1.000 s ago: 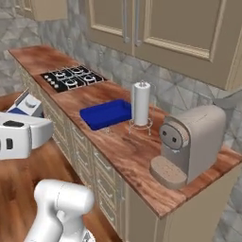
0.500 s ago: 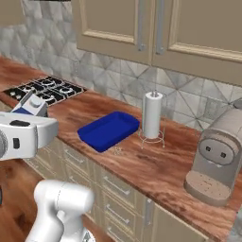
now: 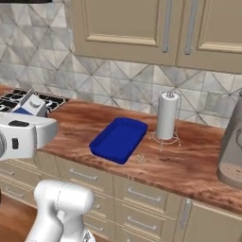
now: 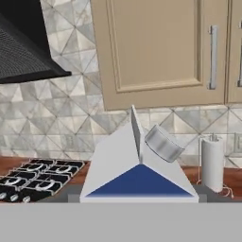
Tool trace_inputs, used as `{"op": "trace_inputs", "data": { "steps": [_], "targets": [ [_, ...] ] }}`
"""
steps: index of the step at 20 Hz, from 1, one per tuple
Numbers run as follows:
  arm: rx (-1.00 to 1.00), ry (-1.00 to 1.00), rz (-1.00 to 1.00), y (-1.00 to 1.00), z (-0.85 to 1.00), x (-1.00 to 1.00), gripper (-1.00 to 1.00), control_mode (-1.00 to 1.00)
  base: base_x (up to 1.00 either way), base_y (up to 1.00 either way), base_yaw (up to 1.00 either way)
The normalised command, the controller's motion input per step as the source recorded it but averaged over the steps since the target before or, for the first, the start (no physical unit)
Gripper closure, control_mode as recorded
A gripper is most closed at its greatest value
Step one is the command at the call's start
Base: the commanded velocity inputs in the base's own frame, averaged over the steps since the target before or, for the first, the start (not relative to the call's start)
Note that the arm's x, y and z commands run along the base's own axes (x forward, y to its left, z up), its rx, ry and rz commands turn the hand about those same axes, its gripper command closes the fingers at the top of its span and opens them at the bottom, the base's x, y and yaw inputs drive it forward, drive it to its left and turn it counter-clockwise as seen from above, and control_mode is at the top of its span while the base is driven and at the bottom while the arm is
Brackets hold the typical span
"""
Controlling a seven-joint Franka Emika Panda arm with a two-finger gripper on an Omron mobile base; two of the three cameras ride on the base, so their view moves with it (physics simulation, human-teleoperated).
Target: Take out the milk from the fridge and place it on the tray on the counter. Then take the sugar cube near the tray and place it in the tray.
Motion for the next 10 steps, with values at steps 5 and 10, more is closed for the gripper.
{"op": "trace_inputs", "data": {
  "steps": [5,10],
  "targets": [
    [0.00,0.00,0.00,0.00,0.00,0.00,1.00,1.00,0.02,0.40,-0.54],
    [0.00,0.00,0.00,0.00,0.00,0.00,1.00,1.00,0.32,-0.03,-0.37]
  ]
}}
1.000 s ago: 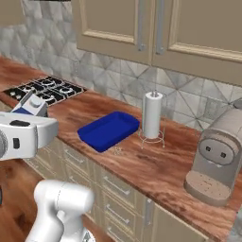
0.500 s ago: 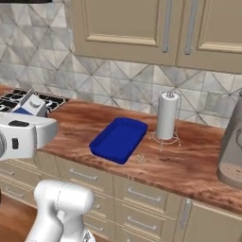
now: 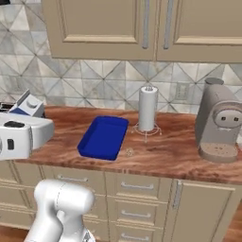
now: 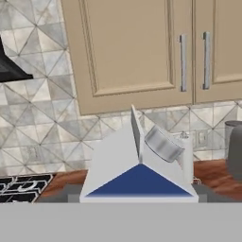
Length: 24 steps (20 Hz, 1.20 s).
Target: Take out the milk from the fridge and place it on the tray on the counter. Then take the sugar cube near the tray and place it in the tray.
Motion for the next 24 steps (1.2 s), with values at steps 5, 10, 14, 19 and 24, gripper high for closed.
{"op": "trace_inputs", "data": {
  "steps": [5,10,14,19,24],
  "targets": [
    [0.00,0.00,0.00,0.00,0.00,0.00,1.00,1.00,1.00,0.63,-0.17],
    [0.00,0.00,0.00,0.00,0.00,0.00,1.00,1.00,0.82,0.26,-0.08],
    [0.00,0.00,0.00,0.00,0.00,0.00,1.00,1.00,0.49,0.02,0.00],
    [0.00,0.00,0.00,0.00,0.00,0.00,1.00,1.00,0.56,-0.16,0.23],
    [0.00,0.00,0.00,0.00,0.00,0.00,1.00,1.00,0.48,-0.57,0.34]
  ]
}}
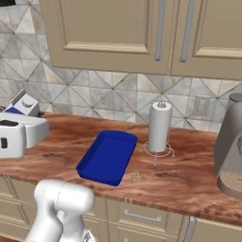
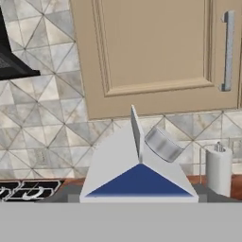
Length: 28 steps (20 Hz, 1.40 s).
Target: Take out the milk from the fridge and place it on the tray on the counter. Then take the sugar cube near the tray and place it in the tray.
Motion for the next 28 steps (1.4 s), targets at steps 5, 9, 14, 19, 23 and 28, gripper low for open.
{"op": "trace_inputs", "data": {
  "steps": [5,9,14,19,23,28],
  "targets": [
    [0.01,0.01,0.01,-0.06,-0.05,0.13,1.00,-1.00,0.36,-0.37,0.24],
    [0.02,0.01,0.04,-0.23,-0.30,0.62,1.00,-1.00,0.00,0.00,0.00],
    [0.00,0.00,-0.05,0.00,-0.58,0.76,1.00,-1.00,0.00,0.00,0.00],
    [0.00,0.00,-0.17,0.00,-0.90,0.62,1.00,-1.00,0.00,0.00,0.00],
    [0.00,0.00,-0.13,-0.02,-0.95,0.42,1.00,-1.00,0.00,0.00,0.00],
    [-0.05,0.00,-0.06,0.00,-0.78,0.29,1.00,-1.00,0.00,0.00,0.00]
  ]
}}
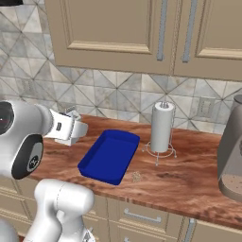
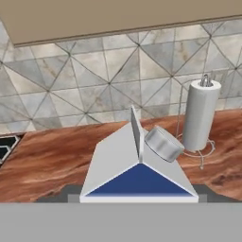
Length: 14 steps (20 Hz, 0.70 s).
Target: Take out the milk from the fridge and place it on the tray on the counter. Then take the sugar cube near the tray and place it in the tray.
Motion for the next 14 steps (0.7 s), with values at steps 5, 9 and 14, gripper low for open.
{"op": "trace_inputs", "data": {
  "steps": [5,9,14],
  "targets": [
    [-0.13,0.00,0.00,0.00,-0.53,0.34,1.00,-1.00,0.00,0.00,0.00],
    [-0.10,0.00,0.00,0.00,-0.60,0.27,1.00,-1.00,0.00,0.00,0.00],
    [-0.11,-0.04,-0.04,0.00,-0.60,0.21,1.00,-1.00,0.00,0.00,0.00]
  ]
}}
